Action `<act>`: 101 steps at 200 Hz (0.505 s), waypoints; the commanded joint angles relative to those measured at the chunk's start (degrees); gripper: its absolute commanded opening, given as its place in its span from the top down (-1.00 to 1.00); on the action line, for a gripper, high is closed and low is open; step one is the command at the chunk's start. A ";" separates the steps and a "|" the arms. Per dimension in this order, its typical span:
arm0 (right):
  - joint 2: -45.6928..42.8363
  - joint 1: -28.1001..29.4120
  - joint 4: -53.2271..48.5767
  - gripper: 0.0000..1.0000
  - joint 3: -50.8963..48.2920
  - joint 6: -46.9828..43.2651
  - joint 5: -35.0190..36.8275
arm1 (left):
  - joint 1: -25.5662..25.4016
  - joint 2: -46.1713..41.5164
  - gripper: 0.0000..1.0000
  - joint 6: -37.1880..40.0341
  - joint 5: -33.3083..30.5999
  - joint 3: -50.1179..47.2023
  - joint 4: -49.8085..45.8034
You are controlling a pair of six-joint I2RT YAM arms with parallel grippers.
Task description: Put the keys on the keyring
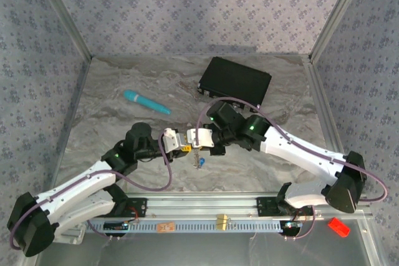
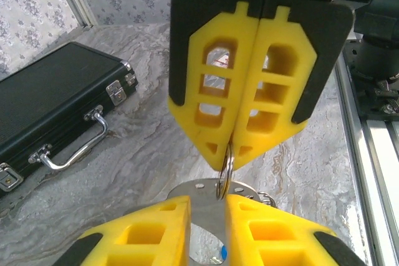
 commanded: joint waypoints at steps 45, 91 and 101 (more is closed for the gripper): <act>1.22 1.26 -0.14 1.00 3.92 -0.28 0.10 | -0.45 -0.07 0.77 -1.69 2.45 -0.06 4.04; -3.50 -0.45 4.72 0.74 -0.39 2.26 -4.08 | -0.40 -0.53 1.00 -2.40 3.17 -0.88 5.38; -6.65 -2.45 8.60 0.58 -3.89 3.99 -8.10 | -0.42 -0.73 1.00 -3.74 3.34 -1.92 8.25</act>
